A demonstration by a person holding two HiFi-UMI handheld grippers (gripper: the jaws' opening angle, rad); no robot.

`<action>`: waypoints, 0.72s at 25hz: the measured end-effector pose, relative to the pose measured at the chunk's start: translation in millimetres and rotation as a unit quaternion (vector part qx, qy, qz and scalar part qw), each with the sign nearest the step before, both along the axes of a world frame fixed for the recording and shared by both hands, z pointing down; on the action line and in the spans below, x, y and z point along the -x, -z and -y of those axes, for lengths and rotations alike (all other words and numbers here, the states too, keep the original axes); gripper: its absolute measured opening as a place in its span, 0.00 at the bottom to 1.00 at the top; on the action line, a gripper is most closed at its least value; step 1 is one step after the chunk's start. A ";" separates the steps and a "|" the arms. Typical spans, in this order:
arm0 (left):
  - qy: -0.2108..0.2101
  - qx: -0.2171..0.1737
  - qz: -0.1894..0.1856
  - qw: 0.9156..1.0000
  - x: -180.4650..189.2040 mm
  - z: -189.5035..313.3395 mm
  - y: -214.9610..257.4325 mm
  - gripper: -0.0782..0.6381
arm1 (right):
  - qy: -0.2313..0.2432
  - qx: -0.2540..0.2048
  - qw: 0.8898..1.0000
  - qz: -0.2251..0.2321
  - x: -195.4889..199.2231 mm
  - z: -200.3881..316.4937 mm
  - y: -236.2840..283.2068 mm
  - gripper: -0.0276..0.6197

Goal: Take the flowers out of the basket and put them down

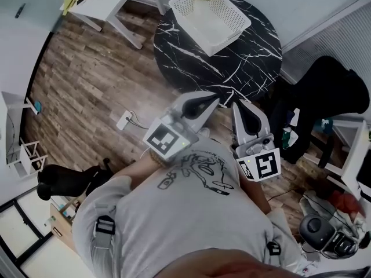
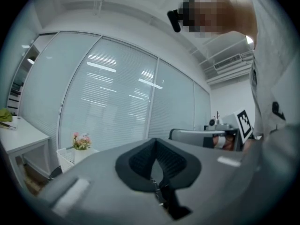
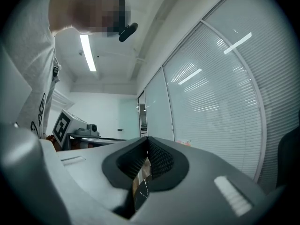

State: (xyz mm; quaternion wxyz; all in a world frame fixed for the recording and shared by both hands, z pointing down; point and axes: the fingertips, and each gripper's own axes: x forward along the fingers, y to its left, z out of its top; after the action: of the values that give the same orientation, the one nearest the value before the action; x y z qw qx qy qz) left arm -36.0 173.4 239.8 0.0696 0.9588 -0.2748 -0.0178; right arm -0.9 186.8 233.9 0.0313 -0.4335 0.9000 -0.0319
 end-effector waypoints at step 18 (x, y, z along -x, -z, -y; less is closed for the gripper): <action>-0.023 0.000 -0.003 1.000 45.0 162.1 7.5 0.11 | -0.012 0.011 1.000 -0.022 49.8 157.5 0.7 0.05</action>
State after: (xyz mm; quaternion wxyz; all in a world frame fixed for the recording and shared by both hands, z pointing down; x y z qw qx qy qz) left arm -81.0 11.3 232.3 0.0707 0.9649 -0.2521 -0.0190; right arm -50.7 29.3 233.2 0.0069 -0.4449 0.8950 -0.0322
